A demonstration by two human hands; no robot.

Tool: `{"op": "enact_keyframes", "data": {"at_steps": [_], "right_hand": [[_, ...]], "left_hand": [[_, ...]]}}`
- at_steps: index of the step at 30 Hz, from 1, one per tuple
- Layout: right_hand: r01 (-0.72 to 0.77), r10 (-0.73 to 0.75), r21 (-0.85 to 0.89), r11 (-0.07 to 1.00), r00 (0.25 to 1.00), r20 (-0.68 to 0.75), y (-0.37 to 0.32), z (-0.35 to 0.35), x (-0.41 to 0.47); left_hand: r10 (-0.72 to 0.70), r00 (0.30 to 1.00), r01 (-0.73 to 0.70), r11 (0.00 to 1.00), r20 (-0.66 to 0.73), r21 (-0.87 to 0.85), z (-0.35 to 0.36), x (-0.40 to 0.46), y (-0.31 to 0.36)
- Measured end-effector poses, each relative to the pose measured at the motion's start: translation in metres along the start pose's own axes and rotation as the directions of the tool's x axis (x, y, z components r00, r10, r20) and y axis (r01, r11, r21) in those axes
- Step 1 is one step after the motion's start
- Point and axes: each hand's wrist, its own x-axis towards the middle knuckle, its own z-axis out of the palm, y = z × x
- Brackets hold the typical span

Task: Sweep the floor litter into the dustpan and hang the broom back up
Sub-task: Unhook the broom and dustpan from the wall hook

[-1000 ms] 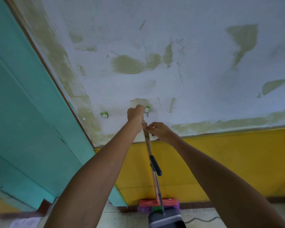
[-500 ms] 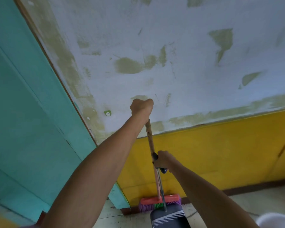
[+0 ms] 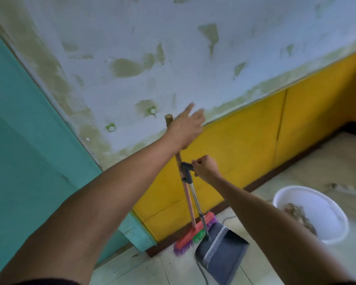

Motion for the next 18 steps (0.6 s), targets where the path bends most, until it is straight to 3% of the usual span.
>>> {"op": "enact_keyframes", "data": {"at_steps": [2,4,5,8,11,14,18], "right_hand": [[-0.004,0.006,0.038,0.999,0.997,-0.074,0.012,-0.016,-0.017],[-0.007,0.017,0.068,0.998,0.99,-0.139,0.027,-0.035,-0.034],[-0.016,0.032,0.107,0.994,0.987,-0.156,0.036,-0.044,-0.042],[-0.05,0.107,0.244,0.969,0.968,-0.228,0.065,-0.077,-0.075],[-0.124,0.225,0.347,0.93,0.937,-0.268,0.089,-0.106,-0.114],[-0.182,0.347,0.439,0.88,0.878,-0.331,0.121,-0.147,-0.162],[-0.214,0.427,0.525,0.824,0.844,-0.326,0.155,-0.204,-0.233]], "left_hand": [[0.097,0.971,-0.084,0.994,0.218,-0.069,-0.018,0.004,0.035],[0.057,0.897,-0.048,0.998,0.439,-0.033,-0.034,0.005,0.064],[0.038,0.875,-0.053,0.998,0.483,0.018,-0.037,0.006,0.073],[0.131,0.907,-0.168,0.984,0.4,0.058,-0.059,0.017,0.091],[0.236,0.915,-0.242,0.97,0.328,-0.022,-0.093,0.019,0.108],[0.228,0.912,-0.201,0.973,0.342,-0.114,-0.108,0.007,0.114],[0.203,0.962,-0.166,0.967,0.186,-0.193,-0.149,0.0,0.124]]}}
